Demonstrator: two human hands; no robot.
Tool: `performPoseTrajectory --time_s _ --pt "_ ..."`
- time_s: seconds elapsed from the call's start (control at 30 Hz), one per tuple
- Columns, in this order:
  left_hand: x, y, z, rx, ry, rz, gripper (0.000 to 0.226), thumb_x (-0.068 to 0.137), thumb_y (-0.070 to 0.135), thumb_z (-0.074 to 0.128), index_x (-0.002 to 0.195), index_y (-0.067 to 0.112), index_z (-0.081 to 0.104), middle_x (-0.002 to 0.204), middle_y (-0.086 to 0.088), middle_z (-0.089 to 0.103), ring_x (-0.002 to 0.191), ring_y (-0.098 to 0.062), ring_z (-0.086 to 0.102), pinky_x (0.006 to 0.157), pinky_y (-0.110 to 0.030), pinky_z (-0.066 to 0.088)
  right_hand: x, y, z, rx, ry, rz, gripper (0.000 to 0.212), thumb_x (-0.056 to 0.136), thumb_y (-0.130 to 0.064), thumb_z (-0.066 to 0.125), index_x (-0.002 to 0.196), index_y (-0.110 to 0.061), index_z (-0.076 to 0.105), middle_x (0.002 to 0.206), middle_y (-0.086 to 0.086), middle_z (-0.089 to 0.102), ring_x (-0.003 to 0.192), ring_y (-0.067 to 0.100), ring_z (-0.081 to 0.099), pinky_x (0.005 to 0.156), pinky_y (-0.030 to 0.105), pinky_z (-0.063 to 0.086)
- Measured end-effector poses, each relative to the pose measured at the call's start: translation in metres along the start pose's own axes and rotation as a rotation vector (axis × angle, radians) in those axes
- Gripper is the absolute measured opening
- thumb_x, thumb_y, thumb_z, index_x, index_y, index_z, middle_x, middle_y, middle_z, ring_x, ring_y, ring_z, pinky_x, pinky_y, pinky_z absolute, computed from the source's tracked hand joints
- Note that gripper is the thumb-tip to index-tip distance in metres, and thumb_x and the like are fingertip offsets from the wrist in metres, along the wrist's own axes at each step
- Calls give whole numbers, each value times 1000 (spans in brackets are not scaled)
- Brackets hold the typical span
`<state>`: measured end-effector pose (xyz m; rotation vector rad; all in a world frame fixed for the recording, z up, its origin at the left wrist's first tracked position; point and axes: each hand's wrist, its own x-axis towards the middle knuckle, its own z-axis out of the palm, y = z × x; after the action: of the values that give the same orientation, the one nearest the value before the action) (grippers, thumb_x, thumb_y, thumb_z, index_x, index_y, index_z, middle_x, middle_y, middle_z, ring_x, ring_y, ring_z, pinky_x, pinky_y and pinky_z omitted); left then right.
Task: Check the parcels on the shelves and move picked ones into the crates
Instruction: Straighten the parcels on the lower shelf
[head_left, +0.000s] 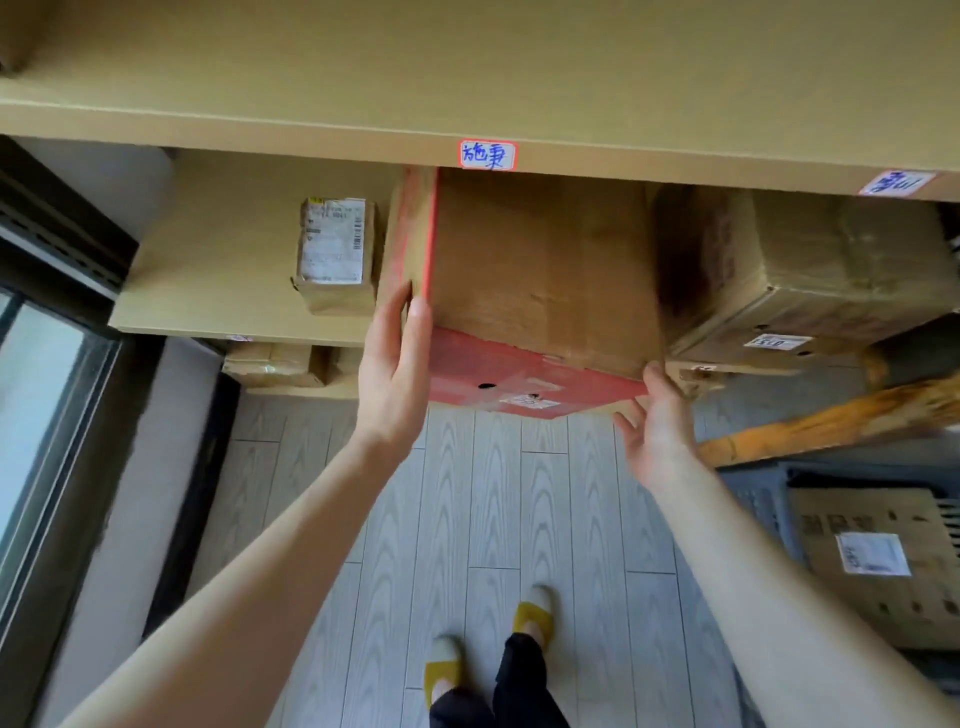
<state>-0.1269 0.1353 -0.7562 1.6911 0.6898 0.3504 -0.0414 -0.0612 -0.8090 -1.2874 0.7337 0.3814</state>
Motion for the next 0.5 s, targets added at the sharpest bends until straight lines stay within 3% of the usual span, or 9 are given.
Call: performPoseTrajectory --time_s 0.1,0.2,0.27,0.33,0.43,0.5 --pt "-25 14 -10 134 63 146 47 92 39 30 131 21 51 133 3 49 127 -11 41 110 -32 29 -13 21 -9 145 -76 148 28 98 -22 41 124 -16 50 125 5 55 115 19 51 99 34 41" --pt "-44 25 -16 423 54 339 47 91 40 34 126 19 57 129 -9 52 121 -26 45 105 -49 31 -26 41 -11 123 -120 250 25 99 -13 35 115 -9 53 110 11 60 122 25 49 99 37 40" --pt "-52 27 -13 570 -3 295 51 88 51 32 130 31 53 137 -8 45 129 -26 37 106 -56 23 -32 47 -8 63 -68 275 20 99 -12 38 98 -8 57 96 9 63 117 25 52 97 35 42" --pt "-53 26 -8 633 -59 204 51 88 57 33 135 41 42 150 -8 29 141 -26 19 109 -59 11 -37 44 -4 -128 -10 224 16 95 -12 43 92 -10 59 96 6 64 101 23 55 90 28 43" --pt "-56 24 7 718 -96 162 66 81 70 38 140 42 31 156 -13 11 145 -28 1 108 -61 0 -47 31 1 -350 27 89 26 89 -34 50 90 -11 62 102 9 67 93 25 61 90 34 47" --pt "-54 24 11 825 -79 137 82 71 78 38 141 35 31 156 -17 6 144 -32 -1 107 -64 3 -56 17 5 -314 -36 -14 40 87 -51 49 97 -16 65 97 5 71 83 18 69 72 30 55"
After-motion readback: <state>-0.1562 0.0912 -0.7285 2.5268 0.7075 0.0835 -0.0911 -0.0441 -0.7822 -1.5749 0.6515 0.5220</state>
